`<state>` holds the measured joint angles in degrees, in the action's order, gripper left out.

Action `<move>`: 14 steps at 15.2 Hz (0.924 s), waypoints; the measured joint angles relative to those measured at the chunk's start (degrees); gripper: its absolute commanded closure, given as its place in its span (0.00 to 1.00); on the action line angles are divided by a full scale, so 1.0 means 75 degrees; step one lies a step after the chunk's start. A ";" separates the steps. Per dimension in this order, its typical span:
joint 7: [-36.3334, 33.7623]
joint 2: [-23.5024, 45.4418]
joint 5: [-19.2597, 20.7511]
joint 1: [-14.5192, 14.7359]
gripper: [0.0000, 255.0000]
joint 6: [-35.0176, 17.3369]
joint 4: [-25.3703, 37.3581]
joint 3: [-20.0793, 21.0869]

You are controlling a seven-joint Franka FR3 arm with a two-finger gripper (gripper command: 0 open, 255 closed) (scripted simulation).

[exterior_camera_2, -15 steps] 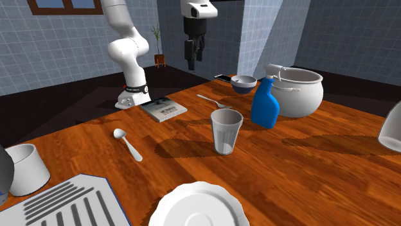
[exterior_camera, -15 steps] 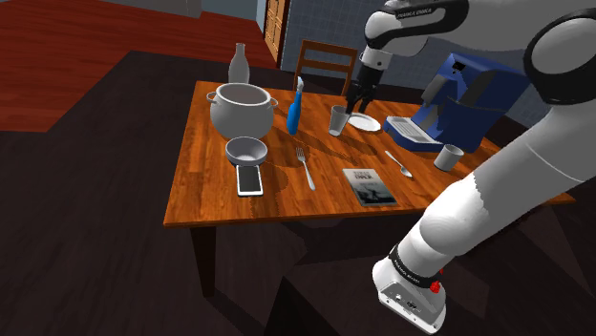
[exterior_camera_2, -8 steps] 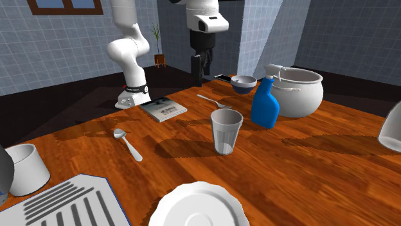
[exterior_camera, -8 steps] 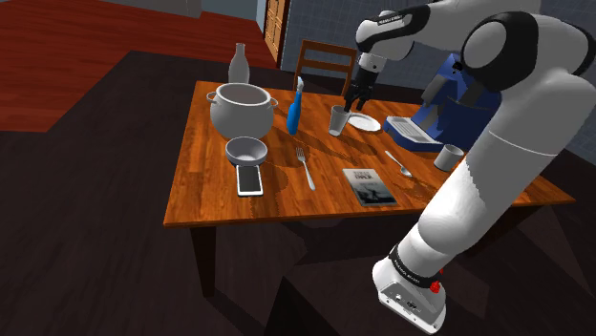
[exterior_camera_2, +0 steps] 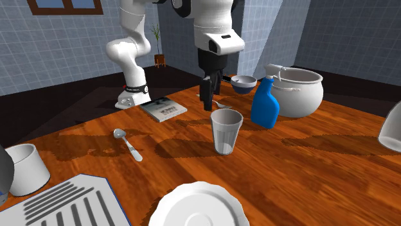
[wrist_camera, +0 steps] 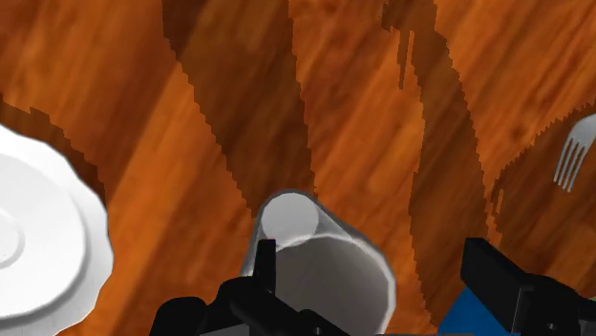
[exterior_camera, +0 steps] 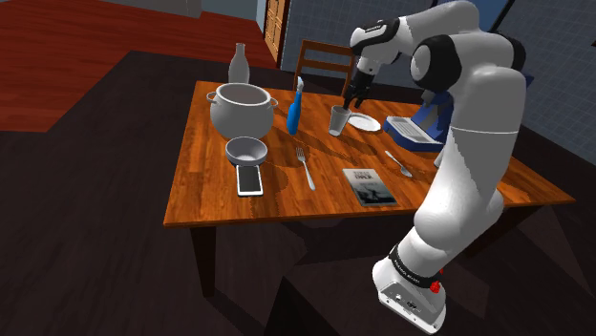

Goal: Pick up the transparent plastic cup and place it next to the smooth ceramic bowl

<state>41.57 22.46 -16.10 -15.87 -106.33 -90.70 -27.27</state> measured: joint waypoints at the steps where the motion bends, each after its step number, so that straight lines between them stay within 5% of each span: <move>1: 0.0088 0.0344 -0.0144 -0.0168 0.00 0.0121 0.0442 0.0025; 7: 0.0347 0.1957 -0.0721 -0.1006 0.00 0.0583 0.2478 0.0211; 14: 0.0454 0.2117 -0.0820 -0.0957 0.00 0.0014 0.2046 0.0269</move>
<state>44.98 38.35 -22.25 -23.05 -106.22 -75.36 -25.26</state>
